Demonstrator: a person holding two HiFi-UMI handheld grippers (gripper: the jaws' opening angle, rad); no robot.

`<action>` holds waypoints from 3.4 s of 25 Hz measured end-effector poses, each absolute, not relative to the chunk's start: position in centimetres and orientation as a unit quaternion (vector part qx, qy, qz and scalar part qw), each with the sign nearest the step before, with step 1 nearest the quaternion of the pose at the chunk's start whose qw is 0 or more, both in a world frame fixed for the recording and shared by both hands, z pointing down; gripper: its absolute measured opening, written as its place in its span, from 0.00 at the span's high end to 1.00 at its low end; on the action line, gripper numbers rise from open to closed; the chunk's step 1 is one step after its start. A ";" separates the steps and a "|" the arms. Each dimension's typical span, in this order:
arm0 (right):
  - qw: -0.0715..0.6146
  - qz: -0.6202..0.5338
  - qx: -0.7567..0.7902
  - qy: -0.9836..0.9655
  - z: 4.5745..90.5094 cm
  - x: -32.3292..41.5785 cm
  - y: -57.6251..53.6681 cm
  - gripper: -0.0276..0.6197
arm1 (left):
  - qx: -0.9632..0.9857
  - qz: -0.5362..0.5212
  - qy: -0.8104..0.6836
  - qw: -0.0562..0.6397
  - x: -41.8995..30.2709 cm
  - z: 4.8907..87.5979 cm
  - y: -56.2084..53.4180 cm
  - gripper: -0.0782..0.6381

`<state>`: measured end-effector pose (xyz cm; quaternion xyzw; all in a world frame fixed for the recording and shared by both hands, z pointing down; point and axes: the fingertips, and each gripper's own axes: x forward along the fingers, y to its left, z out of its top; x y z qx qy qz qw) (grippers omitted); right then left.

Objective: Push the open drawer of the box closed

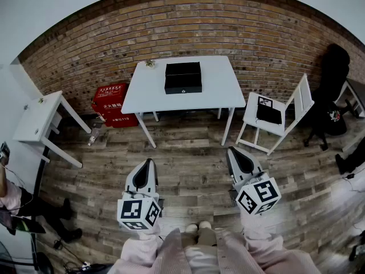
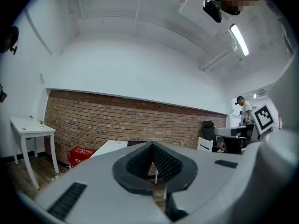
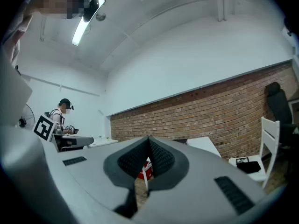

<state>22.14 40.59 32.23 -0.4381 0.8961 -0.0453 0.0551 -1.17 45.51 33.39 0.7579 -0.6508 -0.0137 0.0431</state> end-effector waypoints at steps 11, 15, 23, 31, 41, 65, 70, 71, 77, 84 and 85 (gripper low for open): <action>0.057 -0.044 -0.428 0.901 32.7 22.4 39.1 0.95 | 0.759 -0.018 -0.650 0.048 -0.2 33.6 44.1 0.90; 0.048 -0.043 -0.434 0.899 33.3 22.9 38.1 0.95 | 0.757 -0.019 -0.651 0.049 0.2 33.8 43.6 0.90; 0.041 -0.044 -0.423 0.904 33.6 22.6 37.0 0.82 | 0.748 -0.021 -0.661 0.055 0.3 34.3 43.3 0.90; 0.041 -0.052 -0.428 0.901 34.1 22.0 34.9 0.69 | 0.741 -0.022 -0.668 0.066 -0.5 34.9 41.9 0.90; 0.030 -0.060 -0.444 0.894 35.6 20.7 30.4 0.68 | 0.743 -0.015 -0.665 0.075 -2.3 35.8 37.0 0.90; 0.006 -0.085 -0.474 0.876 38.7 13.8 15.4 0.68 | 0.769 0.000 -0.630 0.107 -9.0 38.4 19.9 0.90; 0.004 -0.089 -0.482 0.871 39.0 12.7 13.0 0.68 | 0.779 0.004 -0.617 0.112 -9.8 38.8 17.1 0.90; 0.004 -0.089 -0.483 0.871 39.1 12.5 12.6 0.68 | 0.781 0.004 -0.614 0.114 -9.8 38.9 16.6 0.90; -0.002 -0.094 -0.485 0.869 39.9 11.8 10.9 0.68 | 0.787 0.007 -0.606 0.119 -9.9 39.5 14.8 0.90; -0.014 -0.108 -0.484 0.868 41.2 11.0 9.0 0.68 | 0.785 0.014 -0.605 0.136 -10.3 40.8 13.2 0.90; -0.015 -0.112 -0.484 0.868 41.5 10.9 8.6 0.68 | 0.784 0.015 -0.606 0.137 -10.4 41.0 12.8 0.90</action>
